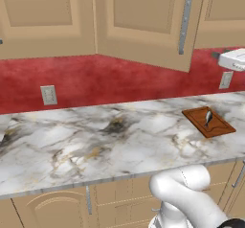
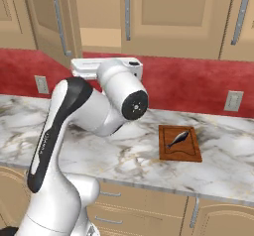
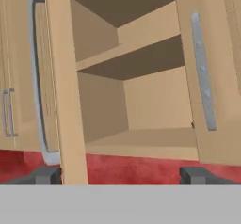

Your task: Open the cabinet, retrieve the rolling pin, and place it next to the meat on the cutting board to prepare for tenderizing.

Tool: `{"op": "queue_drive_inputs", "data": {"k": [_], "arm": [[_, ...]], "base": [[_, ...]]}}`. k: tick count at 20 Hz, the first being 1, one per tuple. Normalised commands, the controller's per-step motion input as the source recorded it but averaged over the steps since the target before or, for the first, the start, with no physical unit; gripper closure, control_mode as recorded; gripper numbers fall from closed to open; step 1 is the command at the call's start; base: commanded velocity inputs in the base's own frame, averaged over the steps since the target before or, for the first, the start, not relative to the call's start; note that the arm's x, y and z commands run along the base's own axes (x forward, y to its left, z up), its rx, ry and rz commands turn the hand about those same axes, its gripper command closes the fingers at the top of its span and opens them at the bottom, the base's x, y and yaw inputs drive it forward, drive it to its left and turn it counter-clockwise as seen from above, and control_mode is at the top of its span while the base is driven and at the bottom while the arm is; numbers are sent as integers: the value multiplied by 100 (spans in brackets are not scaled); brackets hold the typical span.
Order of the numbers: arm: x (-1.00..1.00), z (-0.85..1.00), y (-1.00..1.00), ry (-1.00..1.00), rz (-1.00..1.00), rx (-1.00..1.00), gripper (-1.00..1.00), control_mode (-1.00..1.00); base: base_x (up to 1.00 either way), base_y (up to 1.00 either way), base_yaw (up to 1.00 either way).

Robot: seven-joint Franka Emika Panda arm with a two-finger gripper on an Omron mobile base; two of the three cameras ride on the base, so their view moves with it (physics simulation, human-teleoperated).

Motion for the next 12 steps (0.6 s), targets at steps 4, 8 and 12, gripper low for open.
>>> {"op": "queue_drive_inputs", "data": {"k": [4, 8, 12], "arm": [[70, -3, -2, 0, 19, 2, -100, -100], [67, -4, 0, 1, 21, 2, -100, -100], [62, -3, 0, 4, 21, 1, -100, -100]], "base": [[0, 0, 0], [0, 0, 0], [0, 0, 0]]}}
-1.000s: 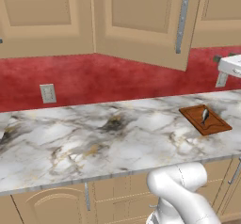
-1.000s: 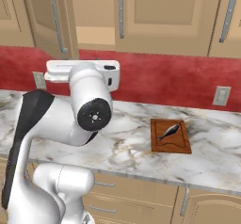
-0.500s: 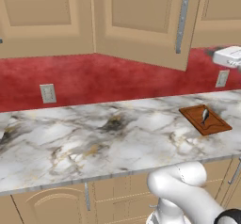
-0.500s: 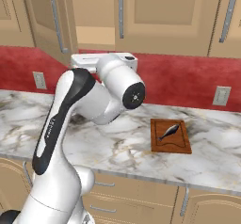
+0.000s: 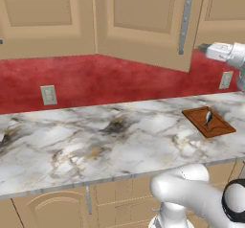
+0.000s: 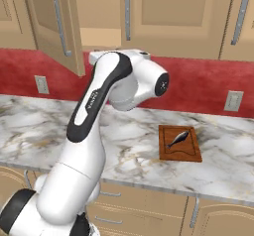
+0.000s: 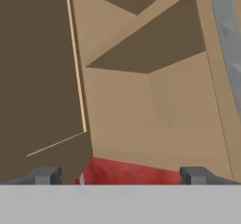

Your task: Open the cabinet, retrieve the rolling pin, and place it next to the meat on the cutting board to prepare for tenderizing.

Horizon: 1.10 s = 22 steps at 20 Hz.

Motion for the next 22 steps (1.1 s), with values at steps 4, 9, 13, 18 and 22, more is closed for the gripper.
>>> {"op": "queue_drive_inputs", "data": {"k": [4, 9, 13, 18, 22], "arm": [[56, -1, 1, 5, 18, 0, -100, -100], [28, 0, 20, 3, 17, 0, -100, -100], [0, -2, 48, 0, 18, 0, -100, -100], [-9, -8, 67, 0, 16, 0, -100, -100], [-42, -7, 76, -1, 11, 0, -100, -100]], "base": [[0, 0, 0], [0, 0, 0], [0, 0, 0], [0, 0, 0], [0, 0, 0]]}}
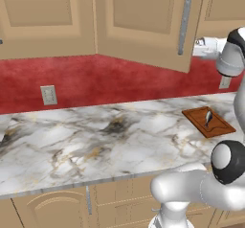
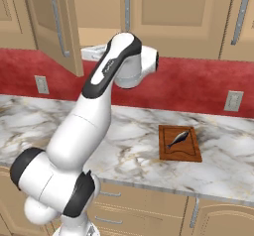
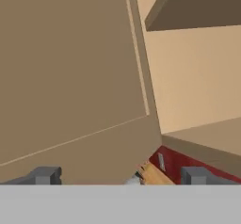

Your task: Open the cabinet, retrieve the rolling pin, and place it next to the meat on the cutting board to prepare for tenderizing.

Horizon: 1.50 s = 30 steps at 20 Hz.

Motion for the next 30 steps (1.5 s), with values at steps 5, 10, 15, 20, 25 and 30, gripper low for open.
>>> {"op": "queue_drive_inputs", "data": {"k": [5, 10, 15, 20, 25, 30], "arm": [[-78, -4, 82, -8, 6, 0, -100, -100], [-77, 0, 78, -9, 1, 0, -100, -100], [-26, 0, 76, -1, 0, 0, -100, -100], [-1, 0, 70, 0, 0, 0, -100, -100], [16, 0, 60, 4, 0, 0, -100, -100], [9, -2, 32, 4, 1, -3, -100, -100]], "base": [[0, 0, 0], [0, 0, 0], [0, 0, 0], [0, 0, 0], [0, 0, 0], [0, 0, 0]]}}
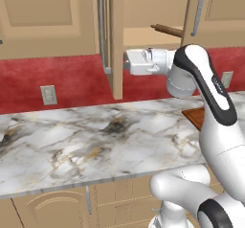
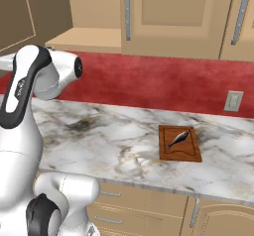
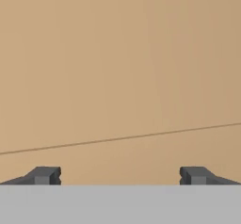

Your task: Open the cabinet, retrieve the rolling pin, and place it next to the meat on the cutting board to prepare for tenderizing.

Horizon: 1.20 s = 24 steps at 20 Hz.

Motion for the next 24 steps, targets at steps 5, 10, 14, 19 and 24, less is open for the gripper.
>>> {"op": "queue_drive_inputs", "data": {"k": [5, 10, 14, 19, 24], "arm": [[0, -3, -4, -4, -2, -6, -100, -100], [-10, 0, -35, -9, -11, -8, -100, -100], [-22, 0, -50, -12, -15, -10, -100, -100], [-24, 0, -59, -10, -21, -10, -100, -100], [-28, 0, -65, -9, -32, -8, -100, -100]], "base": [[0, 0, 0], [0, 0, 0], [0, 0, 0], [0, 0, 0], [0, 0, 0]]}}
